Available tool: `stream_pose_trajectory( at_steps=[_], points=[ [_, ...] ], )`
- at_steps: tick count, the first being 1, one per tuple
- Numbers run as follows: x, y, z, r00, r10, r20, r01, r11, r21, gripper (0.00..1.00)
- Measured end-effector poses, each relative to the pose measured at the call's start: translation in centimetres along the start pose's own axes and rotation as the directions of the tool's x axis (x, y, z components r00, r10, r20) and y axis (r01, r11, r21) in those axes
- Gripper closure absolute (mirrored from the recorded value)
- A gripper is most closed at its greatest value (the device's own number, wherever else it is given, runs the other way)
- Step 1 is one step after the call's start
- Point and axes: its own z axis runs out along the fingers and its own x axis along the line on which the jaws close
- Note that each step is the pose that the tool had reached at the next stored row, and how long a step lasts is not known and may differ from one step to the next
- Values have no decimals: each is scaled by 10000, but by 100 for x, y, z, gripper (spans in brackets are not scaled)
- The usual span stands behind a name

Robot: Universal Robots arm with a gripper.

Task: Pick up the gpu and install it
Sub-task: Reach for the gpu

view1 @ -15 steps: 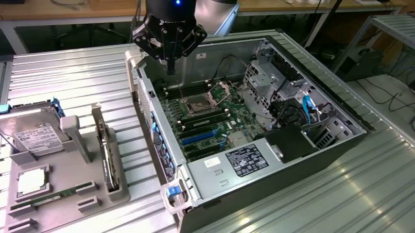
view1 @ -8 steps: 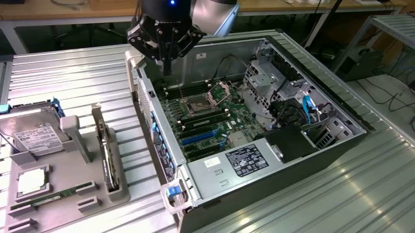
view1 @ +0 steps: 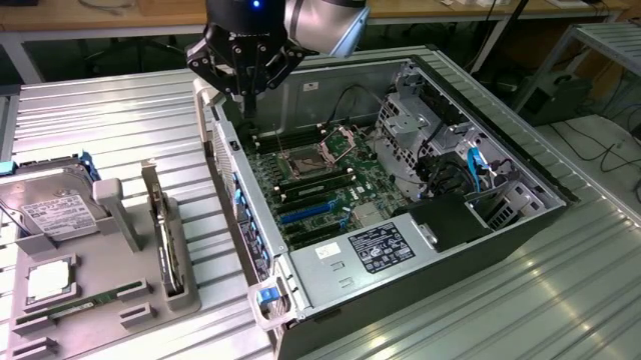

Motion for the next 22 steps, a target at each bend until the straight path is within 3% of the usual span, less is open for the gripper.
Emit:
stream_pose_trajectory(
  at_steps=[6,12,17,22],
  points=[
    [38,-3,0,9986,-537,-23,537,9986,-13,89],
    [71,-38,-2,9979,-645,-28,645,9979,-16,89],
    [102,-135,-4,9974,-726,-31,726,9974,-18,89],
    [181,-158,-7,9967,-812,-35,812,9967,-21,89]
  ],
)
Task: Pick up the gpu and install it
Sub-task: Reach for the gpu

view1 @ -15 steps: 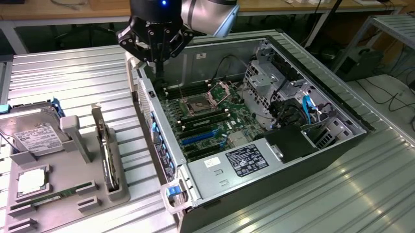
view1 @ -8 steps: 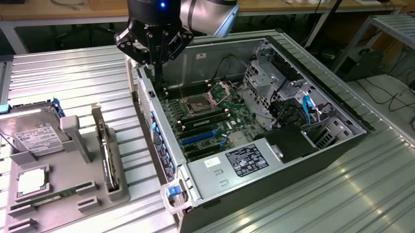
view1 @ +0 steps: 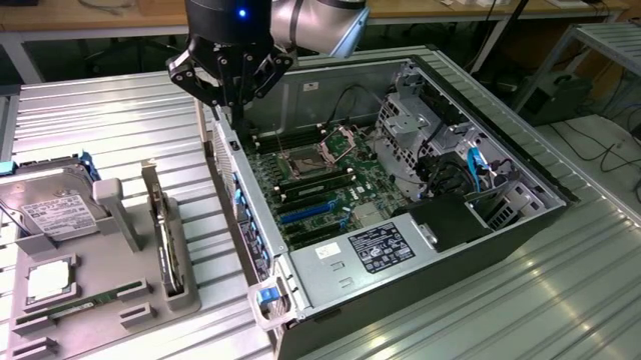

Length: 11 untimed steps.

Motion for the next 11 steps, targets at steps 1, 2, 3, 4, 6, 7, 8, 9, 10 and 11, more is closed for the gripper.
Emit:
stream_pose_trajectory(
  at_steps=[1,2,3,4,6,7,8,9,10,11],
  points=[
    [18,-1,-1,10000,-14,-1,14,10000,0,89],
    [39,-3,-2,10000,-26,-2,26,10000,0,89],
    [59,-6,-2,10000,-36,-2,36,10000,-1,89],
    [80,-10,-2,10000,-43,-2,43,10000,-1,89],
    [124,-18,-3,10000,-52,-1,52,10000,-2,89],
    [149,-22,-4,10000,-55,-2,55,10000,-2,89],
    [168,-25,-5,10000,-57,-2,57,10000,-2,89],
    [193,-30,-5,10000,-60,-2,60,10000,-2,89],
    [218,-34,-7,10000,-61,-3,61,10000,-2,89],
    [240,-38,-8,10000,-62,-3,62,10000,-1,89]
  ],
)
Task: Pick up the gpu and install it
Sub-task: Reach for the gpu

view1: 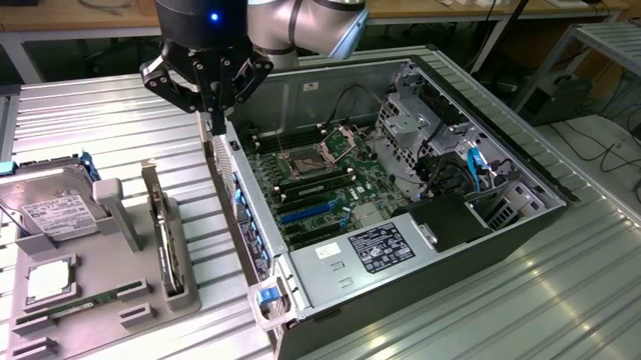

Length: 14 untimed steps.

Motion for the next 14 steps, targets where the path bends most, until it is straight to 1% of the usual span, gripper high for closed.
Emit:
stream_pose_trajectory(
  at_steps=[14],
  points=[
    [351,-72,-10,10000,-43,-2,43,10000,-2,89]
  ],
)
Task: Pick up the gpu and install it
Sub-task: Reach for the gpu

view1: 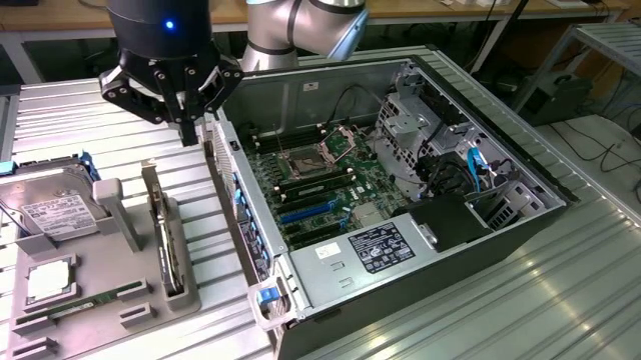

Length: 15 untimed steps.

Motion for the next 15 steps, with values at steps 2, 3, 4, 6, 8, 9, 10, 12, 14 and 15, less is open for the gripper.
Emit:
stream_pose_trajectory(
  at_steps=[2,3,4,6,8,9,10,12,14,15],
  points=[
    [48,-18,-2,10000,-5,0,5,10000,0,89],
    [67,-33,-3,10000,-7,0,7,10000,-2,89],
    [84,-51,-4,10000,-9,1,9,10000,-4,89],
    [119,-87,-7,10000,-7,0,7,10000,-6,89],
    [160,-119,-9,10000,-6,1,6,10000,-10,89],
    [190,-134,-10,10000,-7,1,7,10000,-13,89],
    [218,-144,-11,10000,-8,1,8,10000,-15,89],
    [320,-171,-15,10000,-8,1,8,10000,-22,89],
    [370,-189,-16,10000,-8,2,8,10000,-28,89],
    [389,-210,-18,10000,-8,2,8,10000,-28,89]
  ],
)
